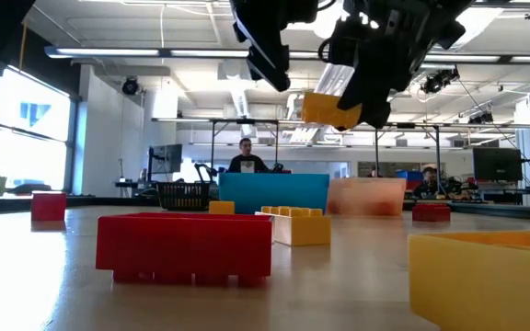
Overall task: Sort & place blocks by color
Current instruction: Put the yellow game piece into the black bin, then put the orange game piece into the orange bin
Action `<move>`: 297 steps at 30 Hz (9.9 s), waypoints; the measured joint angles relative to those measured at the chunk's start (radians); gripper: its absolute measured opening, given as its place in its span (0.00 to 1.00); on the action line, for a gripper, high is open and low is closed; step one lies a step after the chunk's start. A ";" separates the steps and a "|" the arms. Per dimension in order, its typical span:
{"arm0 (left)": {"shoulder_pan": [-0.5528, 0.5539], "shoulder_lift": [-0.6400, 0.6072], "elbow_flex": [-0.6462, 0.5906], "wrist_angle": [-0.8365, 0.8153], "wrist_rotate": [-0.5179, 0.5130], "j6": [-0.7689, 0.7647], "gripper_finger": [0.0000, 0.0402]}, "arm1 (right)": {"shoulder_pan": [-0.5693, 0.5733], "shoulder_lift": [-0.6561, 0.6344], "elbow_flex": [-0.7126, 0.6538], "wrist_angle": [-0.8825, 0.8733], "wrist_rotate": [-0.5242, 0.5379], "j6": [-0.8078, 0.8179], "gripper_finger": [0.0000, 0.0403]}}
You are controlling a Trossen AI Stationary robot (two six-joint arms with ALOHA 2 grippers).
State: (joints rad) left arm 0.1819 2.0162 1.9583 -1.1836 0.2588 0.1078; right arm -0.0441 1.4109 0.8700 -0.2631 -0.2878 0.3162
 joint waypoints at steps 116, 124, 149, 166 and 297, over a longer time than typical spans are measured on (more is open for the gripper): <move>0.655 0.038 -0.001 -0.038 -0.449 -0.451 0.29 | -0.468 -0.001 0.001 0.105 0.068 -0.350 0.56; 0.656 0.107 -0.002 -0.134 -0.513 -0.480 0.29 | -0.484 -0.001 0.001 0.060 0.050 -0.351 0.56; 0.610 0.217 -0.002 -0.185 -0.543 -0.475 0.37 | -0.493 -0.001 0.001 0.037 0.043 -0.339 0.56; 0.606 0.217 -0.002 -0.268 -0.525 -0.448 0.52 | -0.475 -0.049 0.000 -0.212 0.101 -0.321 0.56; -0.037 -0.053 -0.001 -0.150 -0.326 -0.287 0.52 | 0.311 -0.111 -0.001 -0.303 0.518 0.756 0.27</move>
State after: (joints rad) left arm 0.1450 1.9633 1.9575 -1.3334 -0.0675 -0.1797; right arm 0.2670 1.2999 0.8692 -0.5658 0.2298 1.0722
